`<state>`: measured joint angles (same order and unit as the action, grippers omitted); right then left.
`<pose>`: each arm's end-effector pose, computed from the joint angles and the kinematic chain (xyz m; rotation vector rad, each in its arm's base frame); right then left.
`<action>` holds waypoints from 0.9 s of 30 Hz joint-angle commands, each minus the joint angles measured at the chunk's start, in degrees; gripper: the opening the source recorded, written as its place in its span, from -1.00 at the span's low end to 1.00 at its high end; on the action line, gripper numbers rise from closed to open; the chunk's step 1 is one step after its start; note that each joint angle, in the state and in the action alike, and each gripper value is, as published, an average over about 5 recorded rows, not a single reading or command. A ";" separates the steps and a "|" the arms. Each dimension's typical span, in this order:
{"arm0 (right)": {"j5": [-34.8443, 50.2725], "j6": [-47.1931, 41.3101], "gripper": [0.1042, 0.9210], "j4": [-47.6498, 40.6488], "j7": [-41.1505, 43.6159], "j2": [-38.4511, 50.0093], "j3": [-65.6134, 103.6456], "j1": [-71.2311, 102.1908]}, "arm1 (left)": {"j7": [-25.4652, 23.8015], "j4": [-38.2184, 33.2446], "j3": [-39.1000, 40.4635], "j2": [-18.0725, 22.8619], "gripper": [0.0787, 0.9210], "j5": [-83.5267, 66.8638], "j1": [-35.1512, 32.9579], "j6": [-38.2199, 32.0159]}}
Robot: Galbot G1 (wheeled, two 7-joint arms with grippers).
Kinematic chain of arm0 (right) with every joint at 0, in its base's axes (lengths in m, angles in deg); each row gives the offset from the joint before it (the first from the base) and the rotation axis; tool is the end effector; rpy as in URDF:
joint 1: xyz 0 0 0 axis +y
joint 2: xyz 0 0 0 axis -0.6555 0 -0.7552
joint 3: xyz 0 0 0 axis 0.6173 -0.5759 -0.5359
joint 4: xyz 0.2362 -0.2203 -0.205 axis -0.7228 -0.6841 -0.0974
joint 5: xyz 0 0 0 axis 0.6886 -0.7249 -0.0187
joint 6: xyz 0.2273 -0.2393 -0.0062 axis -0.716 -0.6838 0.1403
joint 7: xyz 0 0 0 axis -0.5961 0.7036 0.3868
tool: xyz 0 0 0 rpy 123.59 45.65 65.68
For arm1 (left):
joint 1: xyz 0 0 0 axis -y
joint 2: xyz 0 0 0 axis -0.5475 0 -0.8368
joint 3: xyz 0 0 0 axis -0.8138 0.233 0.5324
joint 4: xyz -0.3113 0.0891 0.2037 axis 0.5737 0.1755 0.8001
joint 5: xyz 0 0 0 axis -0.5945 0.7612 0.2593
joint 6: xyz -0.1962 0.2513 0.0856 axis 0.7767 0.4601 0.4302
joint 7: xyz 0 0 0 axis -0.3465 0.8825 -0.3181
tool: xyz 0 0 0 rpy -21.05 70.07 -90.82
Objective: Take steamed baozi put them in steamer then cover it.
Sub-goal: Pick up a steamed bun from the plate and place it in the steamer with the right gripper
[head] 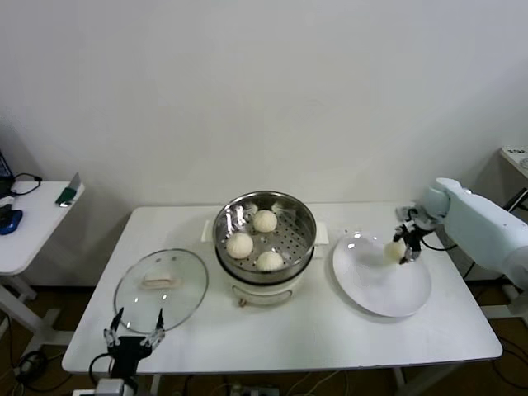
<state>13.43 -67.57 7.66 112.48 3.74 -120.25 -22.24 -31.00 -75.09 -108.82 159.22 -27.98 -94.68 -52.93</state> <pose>0.5979 -0.2390 -0.1914 1.1622 -1.3480 1.2996 0.0849 0.0774 -0.3838 0.1718 -2.8634 -0.3158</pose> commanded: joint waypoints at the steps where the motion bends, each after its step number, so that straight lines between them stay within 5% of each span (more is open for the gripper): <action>1: 22.19 -5.91 0.43 5.82 -0.20 -2.41 -18.73 -20.89 | -0.17 -0.27 0.60 -0.30 0.77 -0.04 0.04 0.03; 14: 50.58 -14.73 0.45 14.99 -4.55 -16.06 -37.08 -37.70 | -0.38 -1.17 2.85 -0.28 0.77 -0.03 1.56 0.17; 27: 56.51 -17.86 0.45 20.64 -9.88 -24.16 -43.03 -34.37 | -0.54 -0.80 3.01 -0.96 0.77 -1.01 0.94 -0.65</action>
<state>60.38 -82.37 23.81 105.73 -13.58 -155.96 -54.31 -31.51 -76.15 -105.97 158.43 -28.67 -93.81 -53.43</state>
